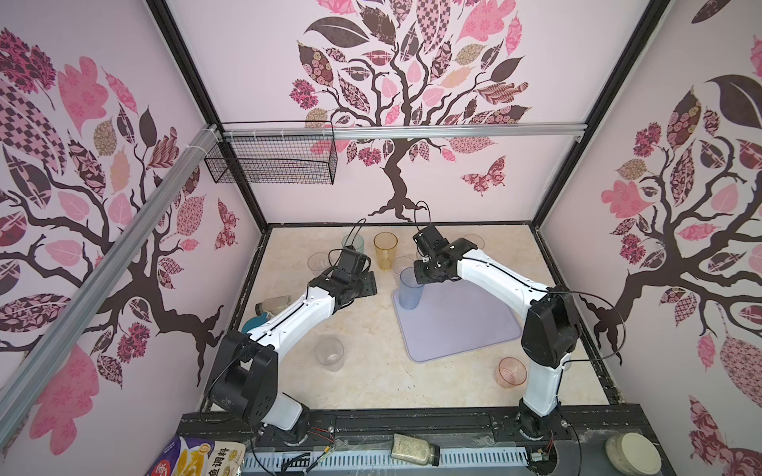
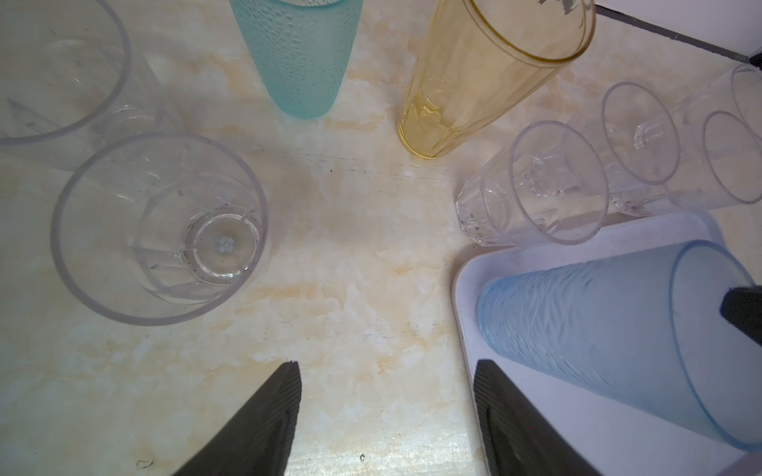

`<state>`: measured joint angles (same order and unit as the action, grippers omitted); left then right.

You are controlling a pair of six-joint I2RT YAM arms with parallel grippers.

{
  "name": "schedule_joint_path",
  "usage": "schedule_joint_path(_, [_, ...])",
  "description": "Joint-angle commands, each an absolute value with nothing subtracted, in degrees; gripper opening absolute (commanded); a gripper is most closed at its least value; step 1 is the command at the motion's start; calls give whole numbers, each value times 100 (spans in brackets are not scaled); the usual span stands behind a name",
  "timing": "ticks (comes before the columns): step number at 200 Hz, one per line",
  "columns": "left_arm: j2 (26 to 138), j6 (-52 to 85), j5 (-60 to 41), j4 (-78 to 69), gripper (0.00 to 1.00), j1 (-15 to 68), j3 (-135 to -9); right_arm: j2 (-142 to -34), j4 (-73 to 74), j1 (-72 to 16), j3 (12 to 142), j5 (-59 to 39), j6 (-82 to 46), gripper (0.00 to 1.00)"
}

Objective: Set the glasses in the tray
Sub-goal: 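Lift the light-blue glass with the right gripper and lower it onto the tray, then open the right gripper to release the light-blue glass upright on the tray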

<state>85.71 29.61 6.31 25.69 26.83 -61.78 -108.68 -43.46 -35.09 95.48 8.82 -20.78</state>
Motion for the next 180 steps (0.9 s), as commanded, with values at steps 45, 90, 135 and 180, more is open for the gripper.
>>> schedule_joint_path(45, [8534,3011,655,2567,70,2695,-6287,-11056,-4180,-3532,9639,1017,-2065,0])
schedule_joint_path(90, [8566,3035,625,2553,70,2697,-6332,-10954,-4221,-3530,9530,809,-1986,7])
schedule_joint_path(135, [8514,2894,554,2545,70,2730,-6417,-10898,-4246,-3533,9559,748,-1989,25])
schedule_joint_path(180, [8389,2856,545,2444,70,2727,-6311,-10837,-4298,-3507,9803,766,-2006,34])
